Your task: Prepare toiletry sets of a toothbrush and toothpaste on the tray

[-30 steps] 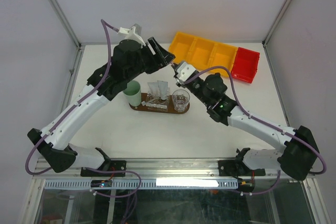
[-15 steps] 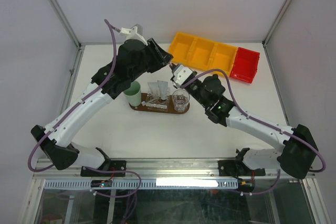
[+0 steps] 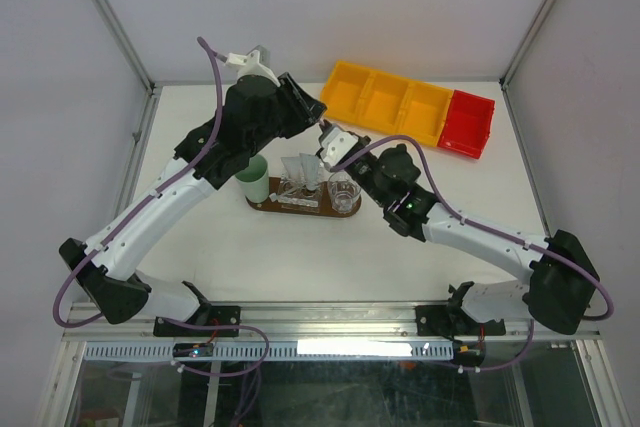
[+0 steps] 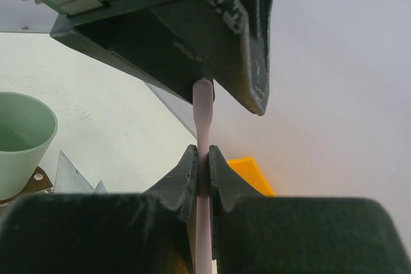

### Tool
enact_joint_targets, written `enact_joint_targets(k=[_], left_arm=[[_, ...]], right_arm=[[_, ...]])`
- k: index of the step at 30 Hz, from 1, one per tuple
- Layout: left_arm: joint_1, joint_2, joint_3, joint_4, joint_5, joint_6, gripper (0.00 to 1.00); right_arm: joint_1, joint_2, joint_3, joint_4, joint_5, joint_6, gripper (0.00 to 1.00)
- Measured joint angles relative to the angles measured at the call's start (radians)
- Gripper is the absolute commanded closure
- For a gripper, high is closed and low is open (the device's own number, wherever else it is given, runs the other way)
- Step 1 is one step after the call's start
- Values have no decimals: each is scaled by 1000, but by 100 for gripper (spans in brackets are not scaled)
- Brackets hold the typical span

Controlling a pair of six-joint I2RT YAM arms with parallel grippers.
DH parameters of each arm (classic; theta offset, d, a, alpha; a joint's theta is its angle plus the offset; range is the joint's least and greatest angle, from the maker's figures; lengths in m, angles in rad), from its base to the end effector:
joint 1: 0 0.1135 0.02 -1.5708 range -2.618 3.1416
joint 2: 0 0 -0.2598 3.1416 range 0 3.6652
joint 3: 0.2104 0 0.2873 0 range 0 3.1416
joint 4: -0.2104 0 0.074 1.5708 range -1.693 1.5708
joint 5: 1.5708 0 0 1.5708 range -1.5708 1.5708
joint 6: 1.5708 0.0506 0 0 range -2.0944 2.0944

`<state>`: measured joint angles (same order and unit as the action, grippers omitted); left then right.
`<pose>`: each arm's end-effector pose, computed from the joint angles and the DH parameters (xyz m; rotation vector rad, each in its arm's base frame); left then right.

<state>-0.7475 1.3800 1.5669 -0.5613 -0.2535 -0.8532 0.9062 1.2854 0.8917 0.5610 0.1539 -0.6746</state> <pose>0.2654 -0.2287 0.4348 -0.2811 2.0021 -0.8062 0.2230 0.2720 0.3311 -0.9052 1.0759 0.0842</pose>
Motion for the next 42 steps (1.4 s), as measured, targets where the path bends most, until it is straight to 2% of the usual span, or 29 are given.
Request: enact_joint_targets(k=[5,8,12,13,15,21,22,23,26,30,35,38,42], left_arm=[[0,0,0,0,-8,1,73],[0,0,0,0,-11,2,83],[0,0,-1,-3,-26,6,100],[-2,0,-1,-6,-31,8,100],[-5,0,-1,-8,-37,8,100],[-6,-17,-36,-7,-52,13,100],[-6,-26,-46,-6,-52,15,100],[-7,-35,-54,-6,-51,21,100],[-17,-72,-74,-6,-60,60,100],[-18,-150,-112,-5,-86,107,100],[-18,-214,-126,10,-108,136,100],[-18,-222,-126,13,-106,180,100],[-20,-266,-169,13,-105,276,100]], right_arm=[[4,1,0,19,15,-9,100],[8,3,0,26,23,-13,100],[10,8,1,33,27,-16,100],[11,9,2,32,27,-17,100],[11,11,1,31,27,-17,90],[15,5,20,-54,21,-8,90],[16,-2,26,-78,17,-7,52],[18,-14,32,-111,12,-6,23],[23,-71,56,-250,4,70,2],[21,-188,72,-409,-39,205,0],[21,-296,89,-518,-83,365,0],[21,-303,113,-577,-16,457,1],[9,-318,110,-655,147,546,0]])
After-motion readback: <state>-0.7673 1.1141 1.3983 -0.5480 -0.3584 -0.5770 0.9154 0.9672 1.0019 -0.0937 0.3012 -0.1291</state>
